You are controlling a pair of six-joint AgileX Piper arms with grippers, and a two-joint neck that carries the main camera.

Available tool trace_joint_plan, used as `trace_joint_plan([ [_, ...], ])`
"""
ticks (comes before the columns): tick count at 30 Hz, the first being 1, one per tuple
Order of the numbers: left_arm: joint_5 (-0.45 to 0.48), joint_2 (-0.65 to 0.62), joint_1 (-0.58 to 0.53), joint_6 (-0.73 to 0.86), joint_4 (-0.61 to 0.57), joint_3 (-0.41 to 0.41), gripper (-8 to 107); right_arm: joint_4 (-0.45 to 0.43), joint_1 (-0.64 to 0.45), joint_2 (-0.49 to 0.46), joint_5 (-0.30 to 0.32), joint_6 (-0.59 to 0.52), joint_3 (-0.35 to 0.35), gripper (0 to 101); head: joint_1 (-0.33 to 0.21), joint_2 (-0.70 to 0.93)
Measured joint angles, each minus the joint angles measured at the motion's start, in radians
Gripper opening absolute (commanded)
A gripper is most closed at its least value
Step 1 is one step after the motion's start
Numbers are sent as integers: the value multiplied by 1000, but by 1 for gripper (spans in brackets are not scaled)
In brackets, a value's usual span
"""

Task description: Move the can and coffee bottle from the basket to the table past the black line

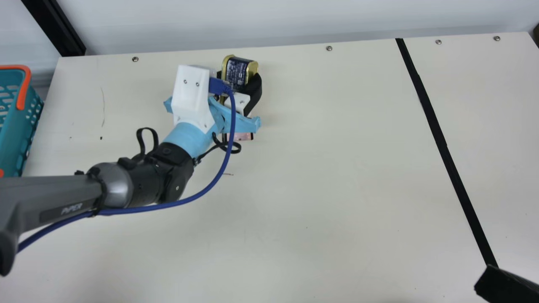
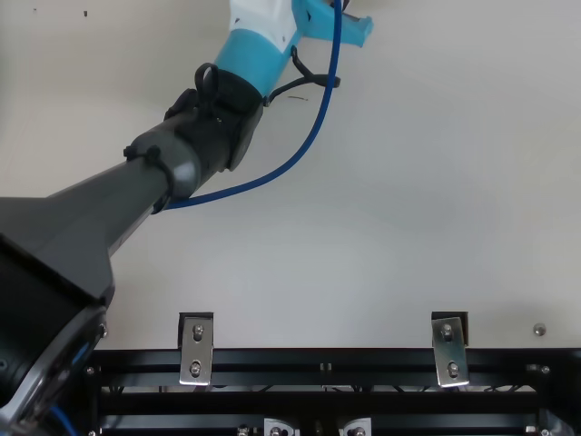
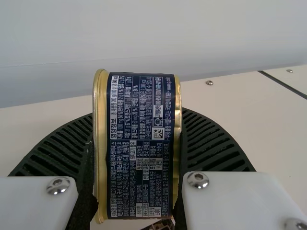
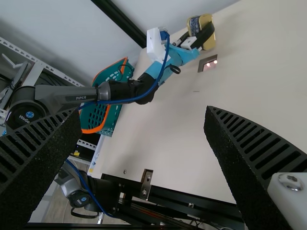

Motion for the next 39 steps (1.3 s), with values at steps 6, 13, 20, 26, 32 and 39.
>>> trace_joint_plan([
  [6, 1, 0, 0, 0, 0, 0, 10, 0, 0, 0, 0, 0, 0, 101, 0, 0],
  [13, -18, 0, -2, -29, -12, 4, 10, 0, 0, 0, 0, 0, 0, 101, 5, 5],
  [20, -64, -11, -14, -134, -57, 44, 10, 0, 0, 0, 0, 0, 0, 101, 0, 0],
  [26, -89, -20, -22, -242, -81, 88, 10, 0, 0, 0, 0, 0, 0, 101, 5, 0],
  [32, -94, -24, -24, -301, -86, 105, 10, 0, 0, 0, 0, 0, 0, 101, 0, 0],
  [39, -94, -24, -24, -301, -86, 105, 10, 0, 0, 0, 0, 0, 0, 101, 0, 0],
])
